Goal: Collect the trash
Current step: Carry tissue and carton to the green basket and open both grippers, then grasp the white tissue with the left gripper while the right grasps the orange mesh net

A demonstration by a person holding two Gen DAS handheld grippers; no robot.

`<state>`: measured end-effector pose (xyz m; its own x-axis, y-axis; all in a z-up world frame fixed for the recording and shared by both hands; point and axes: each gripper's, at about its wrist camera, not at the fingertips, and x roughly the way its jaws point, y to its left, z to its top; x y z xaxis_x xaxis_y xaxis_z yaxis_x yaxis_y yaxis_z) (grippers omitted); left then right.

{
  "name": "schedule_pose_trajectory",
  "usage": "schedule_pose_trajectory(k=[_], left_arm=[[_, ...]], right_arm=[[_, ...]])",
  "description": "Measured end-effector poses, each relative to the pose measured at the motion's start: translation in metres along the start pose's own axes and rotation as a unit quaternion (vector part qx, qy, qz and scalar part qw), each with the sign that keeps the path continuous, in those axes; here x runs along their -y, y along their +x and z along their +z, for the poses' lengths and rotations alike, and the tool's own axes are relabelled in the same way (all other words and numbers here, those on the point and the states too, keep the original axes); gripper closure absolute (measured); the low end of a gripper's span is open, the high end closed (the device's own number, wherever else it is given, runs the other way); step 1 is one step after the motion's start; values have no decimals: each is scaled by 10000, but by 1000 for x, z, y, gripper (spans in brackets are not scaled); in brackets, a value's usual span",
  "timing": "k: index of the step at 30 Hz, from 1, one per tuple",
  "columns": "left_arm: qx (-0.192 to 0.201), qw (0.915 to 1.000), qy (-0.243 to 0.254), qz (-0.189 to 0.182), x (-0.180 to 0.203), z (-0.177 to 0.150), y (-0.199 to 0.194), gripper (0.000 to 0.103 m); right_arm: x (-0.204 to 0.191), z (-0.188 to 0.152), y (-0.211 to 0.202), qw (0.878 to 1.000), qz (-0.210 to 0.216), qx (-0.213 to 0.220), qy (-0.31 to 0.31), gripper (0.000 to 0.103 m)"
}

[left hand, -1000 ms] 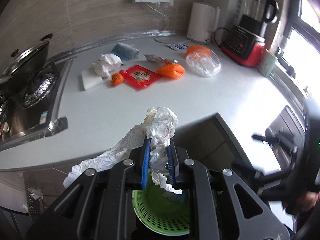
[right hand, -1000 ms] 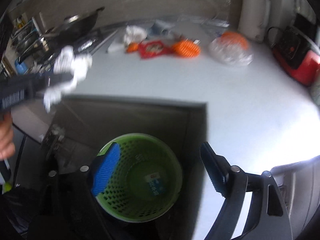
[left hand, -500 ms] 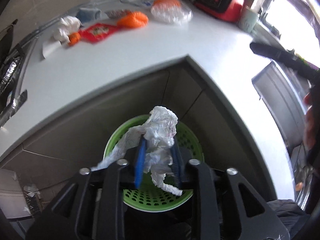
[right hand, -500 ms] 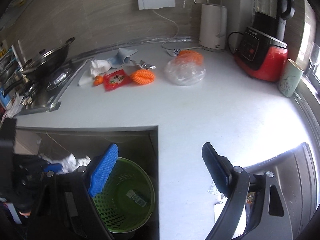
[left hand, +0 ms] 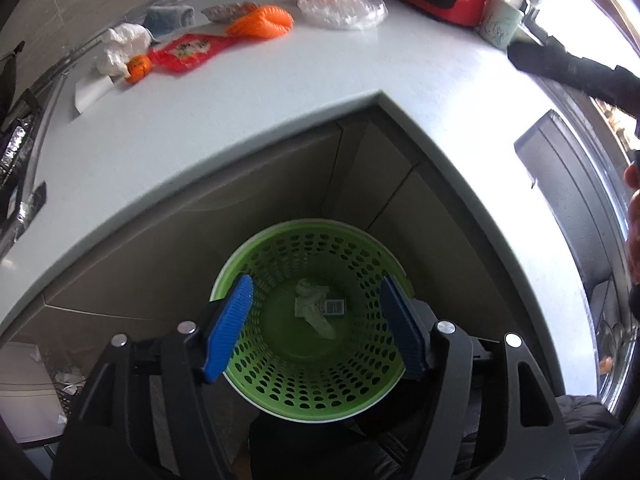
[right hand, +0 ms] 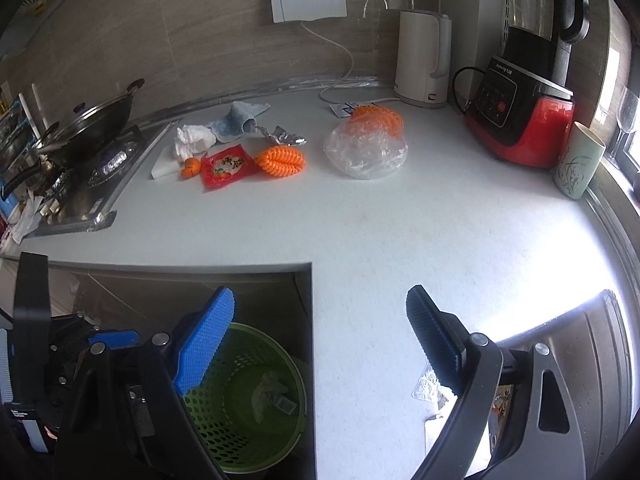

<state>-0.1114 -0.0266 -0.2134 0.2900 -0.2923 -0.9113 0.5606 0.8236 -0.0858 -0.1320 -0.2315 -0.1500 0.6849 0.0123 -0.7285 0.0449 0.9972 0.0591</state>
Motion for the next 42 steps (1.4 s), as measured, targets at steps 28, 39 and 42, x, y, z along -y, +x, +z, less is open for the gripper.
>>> schedule_pose_trajectory(k=[28, 39, 42], left_arm=[[2112, 9657, -1133, 999, -142, 157, -92, 8], [1667, 9742, -1178, 961, -200, 221, -3, 8], [1482, 9776, -1161, 938, -215, 238, 27, 8]], right_arm=[[-21, 137, 44, 9935, -477, 962, 383, 2], [-42, 146, 117, 9969, -575, 336, 412, 2], [-45, 148, 139, 9968, -627, 174, 456, 2]])
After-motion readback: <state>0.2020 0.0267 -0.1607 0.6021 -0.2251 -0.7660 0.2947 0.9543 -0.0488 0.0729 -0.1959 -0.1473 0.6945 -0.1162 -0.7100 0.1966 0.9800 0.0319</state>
